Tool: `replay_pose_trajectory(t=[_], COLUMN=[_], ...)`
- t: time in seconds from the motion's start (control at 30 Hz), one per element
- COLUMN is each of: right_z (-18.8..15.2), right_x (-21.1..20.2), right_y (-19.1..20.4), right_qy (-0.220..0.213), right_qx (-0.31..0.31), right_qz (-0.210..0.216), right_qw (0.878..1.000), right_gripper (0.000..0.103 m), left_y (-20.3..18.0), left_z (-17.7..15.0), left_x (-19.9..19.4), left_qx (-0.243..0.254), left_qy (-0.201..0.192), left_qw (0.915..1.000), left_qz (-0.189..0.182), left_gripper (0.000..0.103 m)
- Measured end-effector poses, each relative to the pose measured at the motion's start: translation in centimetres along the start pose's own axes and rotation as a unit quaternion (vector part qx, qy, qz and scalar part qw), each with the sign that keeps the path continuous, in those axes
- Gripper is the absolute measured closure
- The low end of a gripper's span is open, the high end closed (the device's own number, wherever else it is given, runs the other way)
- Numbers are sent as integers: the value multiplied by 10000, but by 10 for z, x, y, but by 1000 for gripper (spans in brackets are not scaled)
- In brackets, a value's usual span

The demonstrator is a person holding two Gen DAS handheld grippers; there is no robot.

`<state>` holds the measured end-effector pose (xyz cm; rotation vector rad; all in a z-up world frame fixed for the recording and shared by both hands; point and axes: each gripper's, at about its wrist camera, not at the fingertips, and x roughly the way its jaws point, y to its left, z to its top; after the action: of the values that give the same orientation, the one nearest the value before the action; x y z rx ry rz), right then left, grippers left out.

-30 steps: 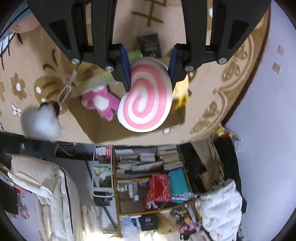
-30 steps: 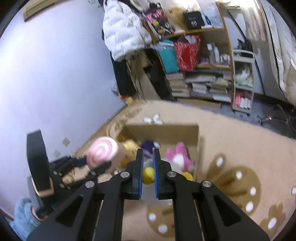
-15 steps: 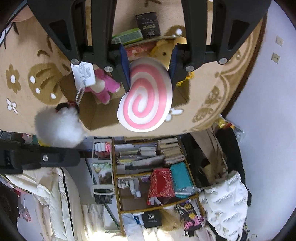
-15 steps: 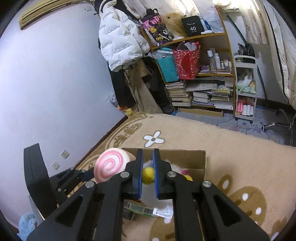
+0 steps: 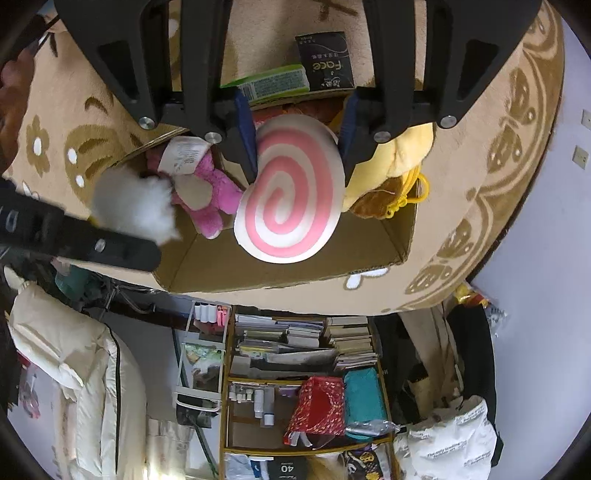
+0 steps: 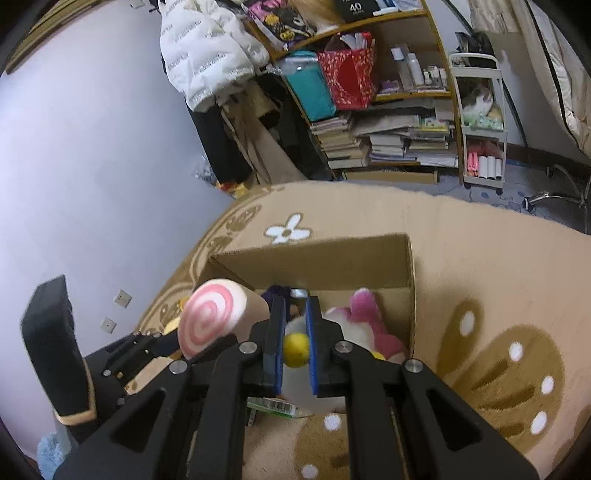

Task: Organize soft objects
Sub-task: 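Release the cushion and chick into the box by opening both tools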

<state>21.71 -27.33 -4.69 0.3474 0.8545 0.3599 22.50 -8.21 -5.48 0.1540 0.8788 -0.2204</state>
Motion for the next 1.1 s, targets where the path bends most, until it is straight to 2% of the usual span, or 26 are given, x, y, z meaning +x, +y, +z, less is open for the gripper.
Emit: replay_pose_trajectory(t=[0.1, 0.13, 0.17, 0.23, 0.3, 0.37, 0.4, 0.43, 0.53, 0.57, 0.6, 0.7, 0.83, 1.0, 1.1], right_z=[-4, -5, -7, -10, -12, -12, -12, -12, -9, -8, -8, -6, -6, -7, -8], right_x=[7, 10, 12, 13, 13, 11, 10, 8, 1, 0, -2, -7, -12, -20, -24], right_y=[-2, -3, -3, -2, -4, -6, -6, -6, -6, -6, -4, 3, 12, 20, 24], right_qy=[104, 164, 226, 285, 314, 344, 356, 332, 260, 273, 275, 180, 100, 111, 108], right_qx=[26, 32, 23, 6, 6, 45, 54, 54, 84, 87, 58, -110, -146, -160, -213], right_qz=[-21, -43, -94, -154, -150, -260, -356, -471, -360, -352, -384, -416, -344, -309, -328], right_qw=[9999, 9999, 9997, 9995, 9994, 9991, 9987, 9983, 9990, 9990, 9989, 9989, 9993, 9993, 9992], right_gripper=[88, 88, 88, 88, 84, 70, 52, 42, 38, 35, 27, 10, 0, 0, 0], left_y=[-3, -4, -5, -5, -4, -3, -2, -1, 1, 1, 1, 3, 11, 25, 28], left_z=[-1, -2, -2, -4, -5, -4, -3, -3, -4, -5, -5, -6, -6, -8, -11], left_x=[2, 2, 2, -3, -7, -8, -7, -7, -11, -13, -15, -22, -31, -45, -57], left_qx=[65, 107, 126, 122, 56, 7, -11, -35, -57, -40, -6, 44, -88, -365, -285], left_qy=[-3, -13, -26, -175, -249, -204, -170, -132, -56, -61, -64, -106, -65, -34, -151], left_qw=[10000, 9999, 9999, 9998, 9997, 9998, 9999, 9999, 9999, 9999, 9998, 9995, 9992, 9983, 9978], left_qz=[-19, -5, 15, 41, 30, -2, -21, -22, 92, 137, 185, 291, 393, 457, 577], left_gripper=[58, 51, 38, 28, 24, 21, 21, 20, 11, 5, 2, 1, 1, 1, 1])
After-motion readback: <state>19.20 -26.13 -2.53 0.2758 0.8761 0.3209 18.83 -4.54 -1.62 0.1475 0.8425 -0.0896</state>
